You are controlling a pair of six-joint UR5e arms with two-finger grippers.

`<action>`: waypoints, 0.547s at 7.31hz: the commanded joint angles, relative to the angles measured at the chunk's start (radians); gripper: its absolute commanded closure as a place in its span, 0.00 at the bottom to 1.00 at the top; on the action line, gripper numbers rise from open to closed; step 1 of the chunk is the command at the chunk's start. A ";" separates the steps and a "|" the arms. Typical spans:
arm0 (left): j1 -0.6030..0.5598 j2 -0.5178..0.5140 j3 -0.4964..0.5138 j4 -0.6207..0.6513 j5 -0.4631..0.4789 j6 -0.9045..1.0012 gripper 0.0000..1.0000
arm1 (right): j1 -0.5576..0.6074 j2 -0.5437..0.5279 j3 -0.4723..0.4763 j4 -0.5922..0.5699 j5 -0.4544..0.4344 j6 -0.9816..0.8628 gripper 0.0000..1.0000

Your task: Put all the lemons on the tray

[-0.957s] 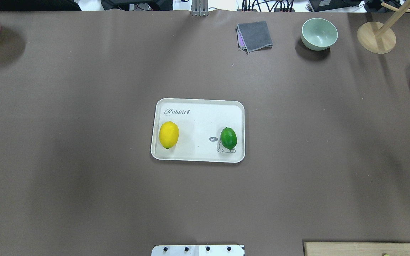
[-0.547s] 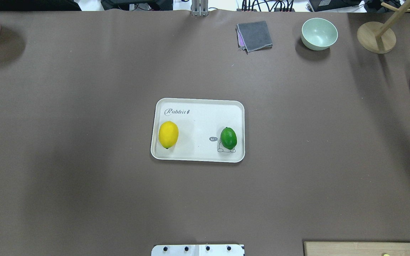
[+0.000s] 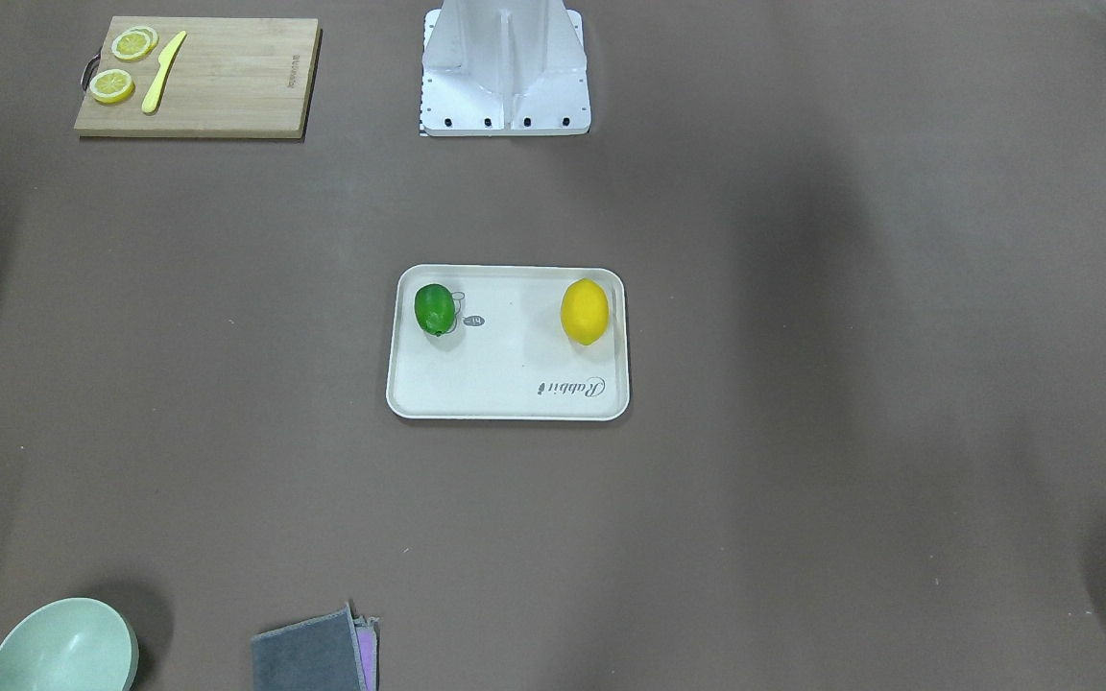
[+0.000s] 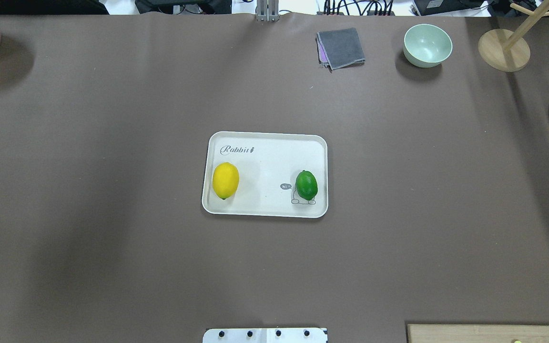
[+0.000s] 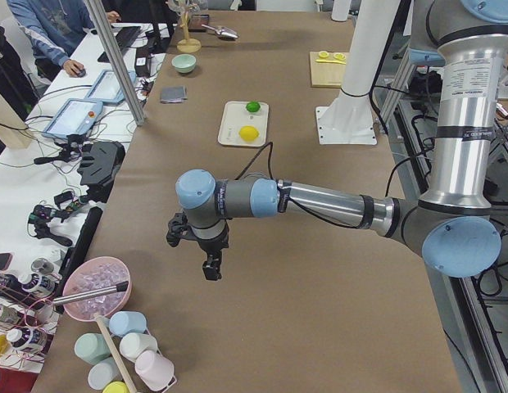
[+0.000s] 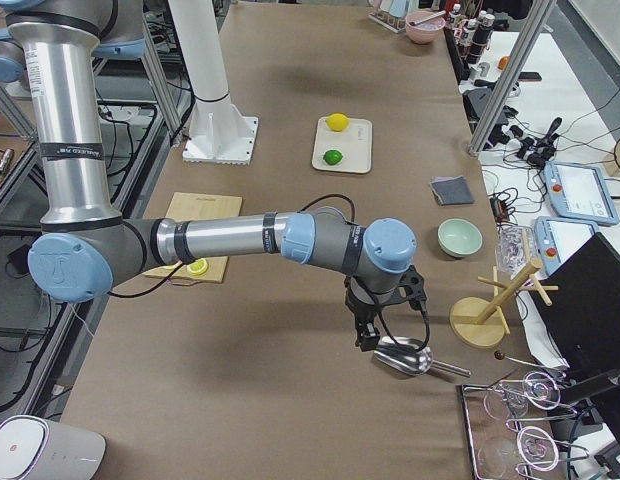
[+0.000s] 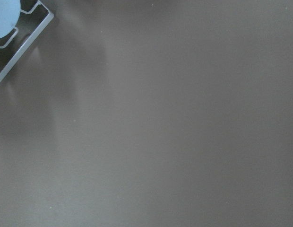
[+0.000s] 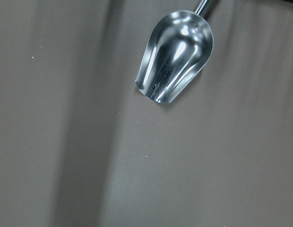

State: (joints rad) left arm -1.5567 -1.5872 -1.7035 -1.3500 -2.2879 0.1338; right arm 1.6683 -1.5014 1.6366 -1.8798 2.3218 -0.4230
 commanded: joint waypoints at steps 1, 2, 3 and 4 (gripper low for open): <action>-0.083 0.000 0.110 0.002 0.010 0.086 0.02 | 0.025 -0.014 0.015 -0.021 -0.019 0.004 0.00; -0.120 -0.020 0.176 -0.015 0.015 0.119 0.02 | 0.030 -0.010 0.017 -0.028 -0.028 0.010 0.00; -0.167 -0.025 0.189 -0.041 0.016 0.127 0.02 | 0.028 -0.026 0.028 -0.076 -0.035 -0.015 0.00; -0.178 -0.019 0.197 -0.032 0.016 0.124 0.02 | 0.028 -0.013 0.038 -0.073 -0.047 0.007 0.00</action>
State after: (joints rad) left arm -1.7047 -1.6066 -1.5273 -1.3787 -2.2731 0.2510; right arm 1.6958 -1.5194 1.6625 -1.9376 2.2881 -0.4260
